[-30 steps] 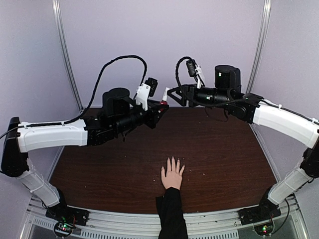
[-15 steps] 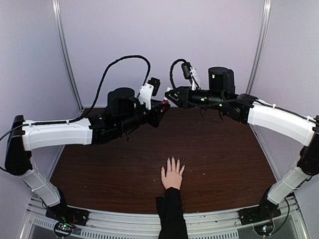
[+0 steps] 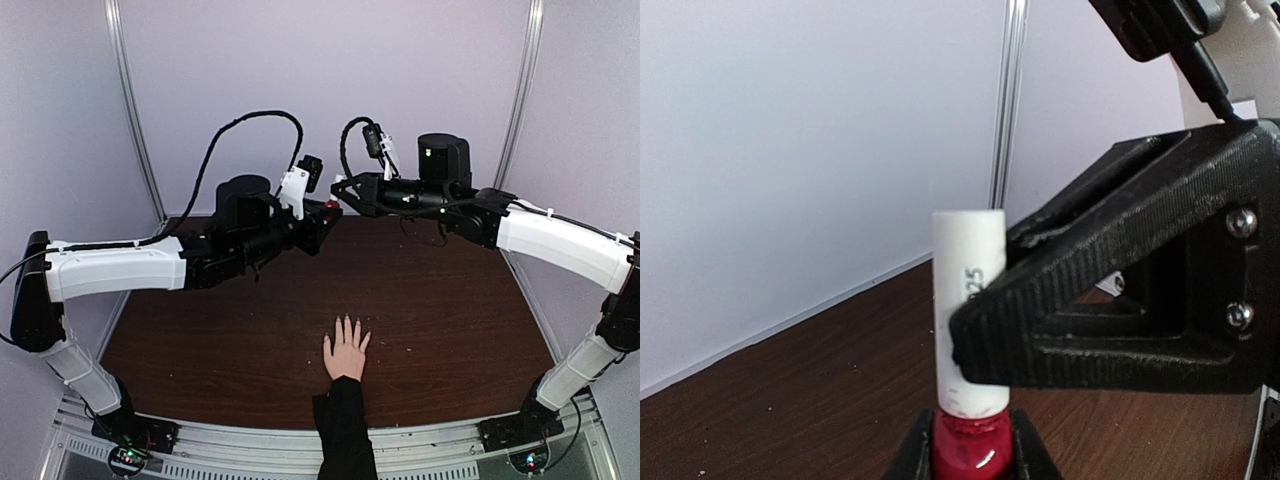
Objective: Paint the nails
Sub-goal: Unscrew the nail polish bottle cap from the nail polish bottle.
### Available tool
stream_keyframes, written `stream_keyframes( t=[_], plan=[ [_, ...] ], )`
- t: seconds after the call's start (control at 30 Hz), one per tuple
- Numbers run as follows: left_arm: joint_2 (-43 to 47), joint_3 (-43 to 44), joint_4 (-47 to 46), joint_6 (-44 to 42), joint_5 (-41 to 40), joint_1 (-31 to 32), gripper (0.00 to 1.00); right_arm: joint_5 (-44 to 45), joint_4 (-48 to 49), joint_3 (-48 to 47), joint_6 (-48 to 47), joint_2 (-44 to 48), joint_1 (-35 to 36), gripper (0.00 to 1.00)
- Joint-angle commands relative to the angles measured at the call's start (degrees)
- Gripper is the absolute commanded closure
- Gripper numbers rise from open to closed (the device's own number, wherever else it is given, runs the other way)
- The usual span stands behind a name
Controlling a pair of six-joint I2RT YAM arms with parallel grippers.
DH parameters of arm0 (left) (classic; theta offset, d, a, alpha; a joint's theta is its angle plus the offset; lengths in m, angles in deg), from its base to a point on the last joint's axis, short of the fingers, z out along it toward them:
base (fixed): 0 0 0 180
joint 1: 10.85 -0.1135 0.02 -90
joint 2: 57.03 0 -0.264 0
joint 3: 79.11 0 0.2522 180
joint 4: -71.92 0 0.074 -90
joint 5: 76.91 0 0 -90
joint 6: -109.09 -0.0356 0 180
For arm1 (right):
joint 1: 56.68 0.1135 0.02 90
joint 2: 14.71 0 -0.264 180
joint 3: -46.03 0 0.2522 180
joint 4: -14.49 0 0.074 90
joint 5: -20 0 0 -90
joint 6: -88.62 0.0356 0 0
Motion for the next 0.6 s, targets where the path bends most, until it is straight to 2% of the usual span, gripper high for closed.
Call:
stream_keyframes(
  t=[0.0, 0.27, 0.57],
  plan=[
    [2.07, 0.51, -3.76, -1.68, 6.12, 0.4, 1.0, -2.25, 1.46, -0.47, -1.21, 1.92, -0.08, 0.98],
    [4.29, -1.77, -8.6, -0.85, 17.61, 0.14, 1.0, -7.46, 4.84, 1.66, -3.19, 5.29, -0.61, 1.0],
    [4.58, -4.26, -17.91, 3.87, 35.91, -0.96, 1.0, -18.03, 10.45, 4.29, -4.54, 8.31, -1.08, 1.0]
  ],
)
